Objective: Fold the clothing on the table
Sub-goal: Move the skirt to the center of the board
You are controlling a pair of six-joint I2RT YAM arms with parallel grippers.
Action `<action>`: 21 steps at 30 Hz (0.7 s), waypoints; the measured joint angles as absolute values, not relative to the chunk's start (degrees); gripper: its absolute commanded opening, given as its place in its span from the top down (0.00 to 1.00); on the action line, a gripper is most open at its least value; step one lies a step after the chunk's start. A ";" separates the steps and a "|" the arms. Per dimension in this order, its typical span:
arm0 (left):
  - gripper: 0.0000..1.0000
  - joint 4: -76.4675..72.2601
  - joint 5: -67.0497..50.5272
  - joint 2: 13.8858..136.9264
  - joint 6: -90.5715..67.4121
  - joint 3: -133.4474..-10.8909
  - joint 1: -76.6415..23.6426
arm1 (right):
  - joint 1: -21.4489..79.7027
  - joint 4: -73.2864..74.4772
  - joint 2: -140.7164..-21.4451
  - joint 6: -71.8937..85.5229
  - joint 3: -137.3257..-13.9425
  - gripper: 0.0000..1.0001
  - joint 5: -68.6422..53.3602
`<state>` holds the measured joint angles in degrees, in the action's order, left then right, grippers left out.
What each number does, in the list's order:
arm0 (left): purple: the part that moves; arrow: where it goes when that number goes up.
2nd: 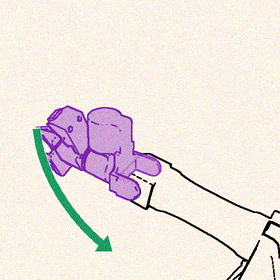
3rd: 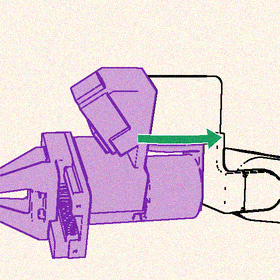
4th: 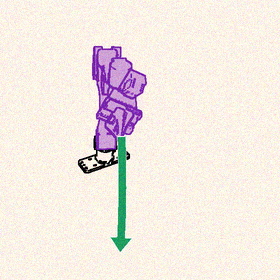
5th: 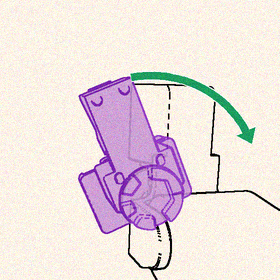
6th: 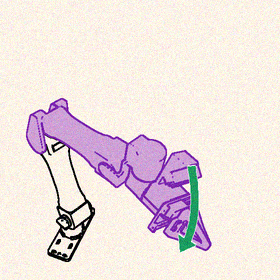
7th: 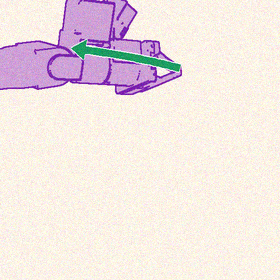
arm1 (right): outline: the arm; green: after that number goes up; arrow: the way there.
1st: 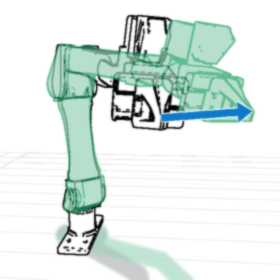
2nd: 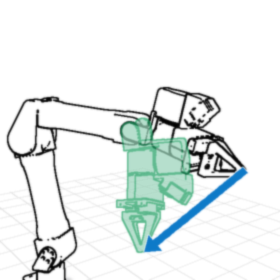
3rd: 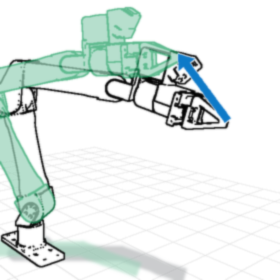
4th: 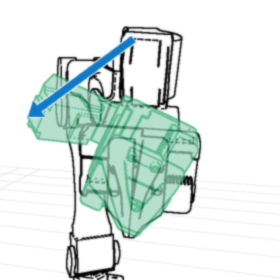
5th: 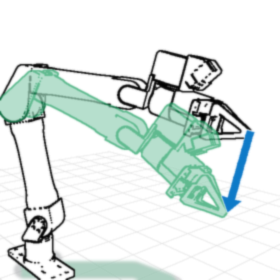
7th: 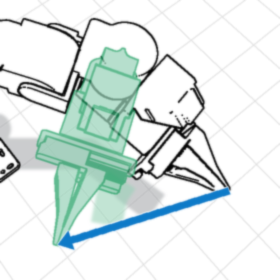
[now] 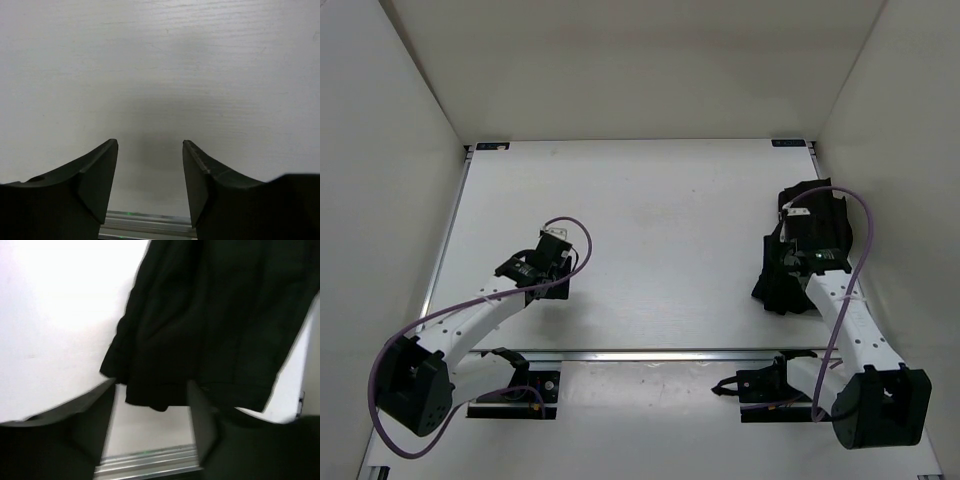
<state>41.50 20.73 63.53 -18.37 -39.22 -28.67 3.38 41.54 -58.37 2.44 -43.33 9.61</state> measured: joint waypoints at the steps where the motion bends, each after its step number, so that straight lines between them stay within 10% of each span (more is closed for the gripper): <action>1: 0.24 41.41 20.53 63.42 -18.33 -39.22 -28.71 | 3.22 41.50 -58.61 2.48 -44.29 0.30 11.16; 3: 0.20 41.19 20.27 63.24 -18.35 -39.11 -28.97 | 2.35 41.01 -59.35 2.83 -45.23 0.17 13.10; 9: 0.17 41.10 20.29 63.20 -18.41 -39.07 -29.10 | -0.95 38.48 -66.13 3.51 -43.46 0.21 13.26; 11: 0.17 41.12 20.29 63.20 -18.44 -39.07 -29.10 | -1.89 38.30 -69.82 4.12 -43.13 0.44 13.21; 12: 0.18 41.10 20.32 63.20 -18.46 -39.07 -29.10 | -2.13 38.17 -71.40 4.21 -43.13 0.83 13.23; 14: 0.72 41.04 20.27 63.13 -18.90 -39.07 -29.08 | -2.15 38.57 -74.37 4.91 -43.24 1.00 12.71; 16: 0.96 41.08 20.60 63.00 -19.00 -39.07 -28.62 | -1.83 40.27 -77.01 6.00 -44.64 0.99 11.90; 21: 0.93 41.63 22.13 60.97 -19.70 -39.03 -25.43 | -0.34 45.82 -78.02 9.02 -59.81 1.00 5.69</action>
